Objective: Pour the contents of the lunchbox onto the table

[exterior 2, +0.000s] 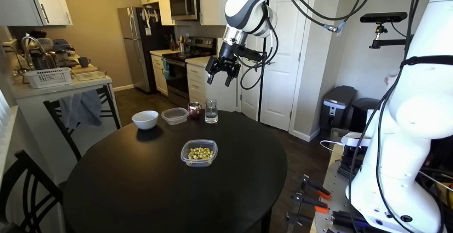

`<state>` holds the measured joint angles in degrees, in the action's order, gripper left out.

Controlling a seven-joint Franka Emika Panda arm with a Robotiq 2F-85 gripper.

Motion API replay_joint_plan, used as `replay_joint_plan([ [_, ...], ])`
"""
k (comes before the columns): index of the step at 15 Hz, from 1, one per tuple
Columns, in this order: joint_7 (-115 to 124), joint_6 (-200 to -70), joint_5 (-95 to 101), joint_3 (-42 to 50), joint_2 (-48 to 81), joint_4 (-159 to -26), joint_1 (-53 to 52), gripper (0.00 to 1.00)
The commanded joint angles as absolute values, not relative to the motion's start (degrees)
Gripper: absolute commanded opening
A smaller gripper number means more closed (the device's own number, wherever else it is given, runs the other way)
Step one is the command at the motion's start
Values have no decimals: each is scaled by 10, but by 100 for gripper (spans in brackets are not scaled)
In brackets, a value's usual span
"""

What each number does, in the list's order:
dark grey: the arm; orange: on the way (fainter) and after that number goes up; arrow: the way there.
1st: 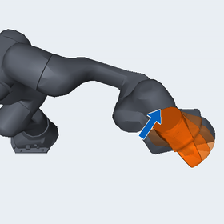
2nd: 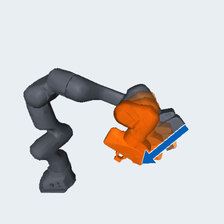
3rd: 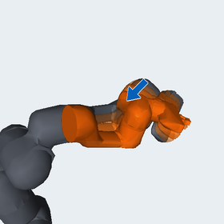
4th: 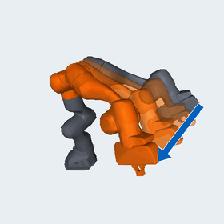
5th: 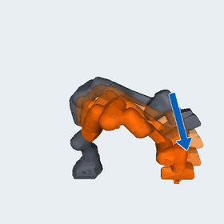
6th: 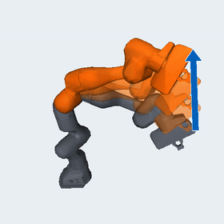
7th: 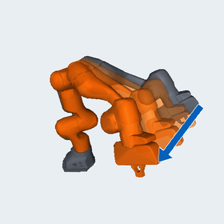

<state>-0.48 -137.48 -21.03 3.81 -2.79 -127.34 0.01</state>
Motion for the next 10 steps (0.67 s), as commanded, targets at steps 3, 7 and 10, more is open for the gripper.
replay_joint_plan([
  [3, -4, -1373, -210, 33, -28, -1270, 6, 100],
  [7, 33, -1359, -185, 28, 16, -1248, 4, 100],
  [10, 133, -1368, -128, 22, 123, -1204, 0, 100],
])
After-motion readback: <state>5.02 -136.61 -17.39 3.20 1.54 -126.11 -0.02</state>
